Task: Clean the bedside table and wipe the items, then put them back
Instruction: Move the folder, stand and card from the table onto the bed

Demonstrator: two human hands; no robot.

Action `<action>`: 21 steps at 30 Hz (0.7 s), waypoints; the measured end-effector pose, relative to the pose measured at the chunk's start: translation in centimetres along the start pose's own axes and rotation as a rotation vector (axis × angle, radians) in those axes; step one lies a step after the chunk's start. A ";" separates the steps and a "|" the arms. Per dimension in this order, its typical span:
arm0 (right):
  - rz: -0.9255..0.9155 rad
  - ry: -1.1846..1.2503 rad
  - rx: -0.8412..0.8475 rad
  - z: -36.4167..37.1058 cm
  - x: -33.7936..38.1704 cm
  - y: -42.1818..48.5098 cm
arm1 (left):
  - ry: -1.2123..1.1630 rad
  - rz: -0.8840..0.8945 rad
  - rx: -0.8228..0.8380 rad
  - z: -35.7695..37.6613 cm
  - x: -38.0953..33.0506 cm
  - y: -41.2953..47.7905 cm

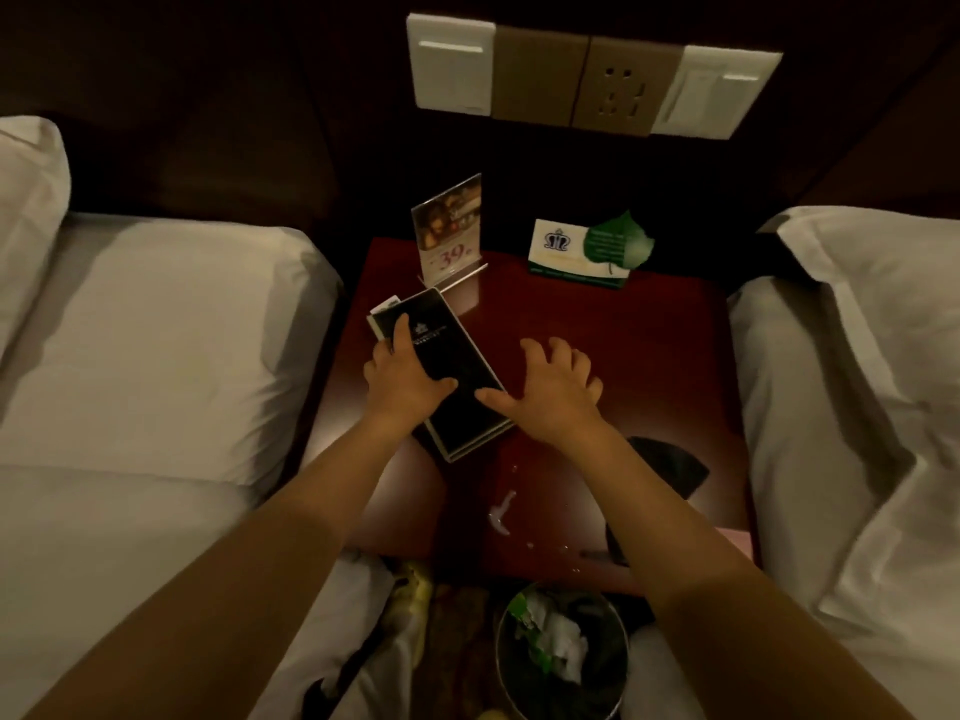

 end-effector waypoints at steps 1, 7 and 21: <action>0.006 0.000 0.024 0.7 0.5 0.9 | -0.001 -0.011 0.008 0.2 0.5 0.8; 0.049 0.071 0.153 4.3 3.8 6.2 | -0.082 0.010 0.048 1.1 2.2 5.0; 0.272 0.177 0.199 7.9 5.4 11.3 | -0.528 -0.533 0.118 3.7 5.0 5.0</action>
Point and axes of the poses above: each hand's wrist, its own y-axis towards the middle knuckle, its own z-axis out of the palm, x = y × z, the point moved 2 cm from there along y, towards the middle knuckle, and after that the axes turned 9 degrees about -x, right-handed, at the moved point
